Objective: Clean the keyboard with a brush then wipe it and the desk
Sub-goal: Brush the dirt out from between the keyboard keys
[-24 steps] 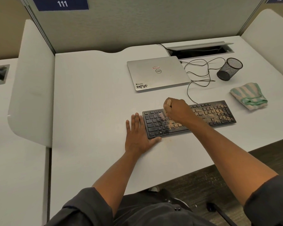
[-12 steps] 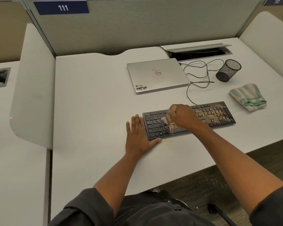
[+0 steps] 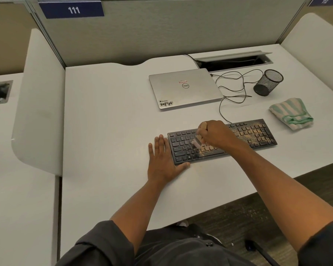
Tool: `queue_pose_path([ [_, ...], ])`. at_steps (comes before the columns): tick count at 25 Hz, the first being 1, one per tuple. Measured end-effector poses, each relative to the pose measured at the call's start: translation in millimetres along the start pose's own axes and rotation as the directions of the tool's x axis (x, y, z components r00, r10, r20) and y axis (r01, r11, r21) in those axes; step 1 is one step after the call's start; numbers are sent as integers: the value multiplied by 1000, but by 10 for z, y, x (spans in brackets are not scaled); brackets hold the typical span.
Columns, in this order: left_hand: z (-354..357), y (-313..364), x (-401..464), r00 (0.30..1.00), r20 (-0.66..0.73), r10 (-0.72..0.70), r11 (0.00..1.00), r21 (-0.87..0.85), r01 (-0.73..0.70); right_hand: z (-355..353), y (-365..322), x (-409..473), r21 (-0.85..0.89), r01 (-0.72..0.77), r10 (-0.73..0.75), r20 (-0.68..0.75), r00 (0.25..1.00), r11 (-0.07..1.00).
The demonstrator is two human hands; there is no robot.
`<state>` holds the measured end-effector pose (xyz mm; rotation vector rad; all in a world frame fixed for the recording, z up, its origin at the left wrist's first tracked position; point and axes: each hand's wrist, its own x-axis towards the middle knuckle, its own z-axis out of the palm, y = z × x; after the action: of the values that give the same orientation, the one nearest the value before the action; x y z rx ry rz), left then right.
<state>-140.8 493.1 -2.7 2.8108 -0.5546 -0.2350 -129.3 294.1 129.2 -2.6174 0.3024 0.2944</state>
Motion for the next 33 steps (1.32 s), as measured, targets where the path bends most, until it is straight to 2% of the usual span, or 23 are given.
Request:
queue_pose_path([
  [4, 1, -3, 11, 1000, 14, -6, 1000, -1, 6, 63, 11, -98, 74, 173, -173, -12, 985, 982],
  [6, 2, 0, 13, 1000, 8, -6, 1000, -5, 6, 91, 144, -159, 47, 175, -174, -31, 984, 983],
  [9, 5, -7, 6, 1000, 5, -1, 1000, -14, 1, 92, 314, -273, 65, 161, -150, -143, 978, 985],
  [11, 13, -6, 11, 1000, 5, -1, 1000, -18, 1, 198, 317, -355, 93, 217, -192, -220, 956, 972],
  [13, 22, -8, 15, 1000, 8, -4, 1000, -19, 5, 402, 291, -438, 79, 280, -255, -237, 938, 957],
  [16, 25, -11, 9, 1000, 5, 1, 1000, -14, -1, 562, 347, -507, 52, 229, -203, -301, 932, 972],
  [20, 12, -8, 10, 1000, 21, 0, 1000, 0, 0, 457, 480, -424, -50, 33, -49, -369, 928, 998],
  [23, 5, 0, 4, 1000, 21, 0, 1000, 3, 0, 471, 373, -415, 55, 167, -134, -377, 916, 984],
  [26, -1, 5, -5, 1000, 20, -5, 1000, 1, 5, 641, 224, -424, 24, 288, -261, -355, 898, 957],
  [29, -28, 22, -21, 1000, 29, -10, 1000, 1, 10, 646, 305, -396, 6, 243, -222, -385, 896, 970],
  [33, -49, 42, -10, 999, 35, -18, 1000, 10, 18, 423, 524, -342, 80, 181, -129, -433, 892, 980],
])
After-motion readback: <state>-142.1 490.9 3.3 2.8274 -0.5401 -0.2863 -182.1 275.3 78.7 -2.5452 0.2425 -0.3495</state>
